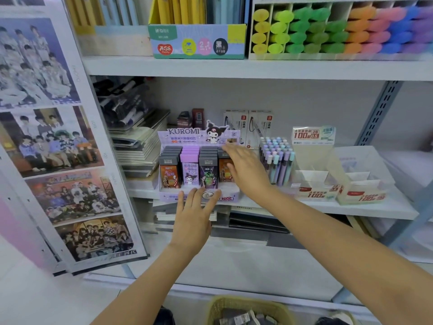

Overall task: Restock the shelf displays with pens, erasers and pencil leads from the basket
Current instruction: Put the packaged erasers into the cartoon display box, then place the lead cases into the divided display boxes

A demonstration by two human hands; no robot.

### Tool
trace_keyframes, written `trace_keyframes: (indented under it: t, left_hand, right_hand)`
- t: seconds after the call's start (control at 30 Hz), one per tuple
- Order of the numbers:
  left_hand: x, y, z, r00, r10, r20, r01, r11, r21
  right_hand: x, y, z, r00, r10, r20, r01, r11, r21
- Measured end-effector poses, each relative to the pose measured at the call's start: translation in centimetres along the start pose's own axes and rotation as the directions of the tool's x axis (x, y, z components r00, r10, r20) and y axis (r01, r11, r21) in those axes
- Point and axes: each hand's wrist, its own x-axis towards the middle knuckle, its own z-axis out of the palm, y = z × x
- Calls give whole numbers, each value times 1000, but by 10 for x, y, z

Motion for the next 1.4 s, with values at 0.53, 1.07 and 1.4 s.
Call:
trace_keyframes:
  t: [0.53,1.07,1.4]
  left_hand:
    - [-42,12,10,975,-36,-217,-15,974,-227]
    - [-268,64,284,629,147,763,246,894,-375]
    - [-312,80,313,596,151,788,161,940,-302]
  right_hand:
    - [-104,-26,18,991,-133,-31,137,963,232]
    - [-415,79,263,266,342,901,-674,734,-80]
    - [-498,92,321,143,485,863,-632,716,-297]
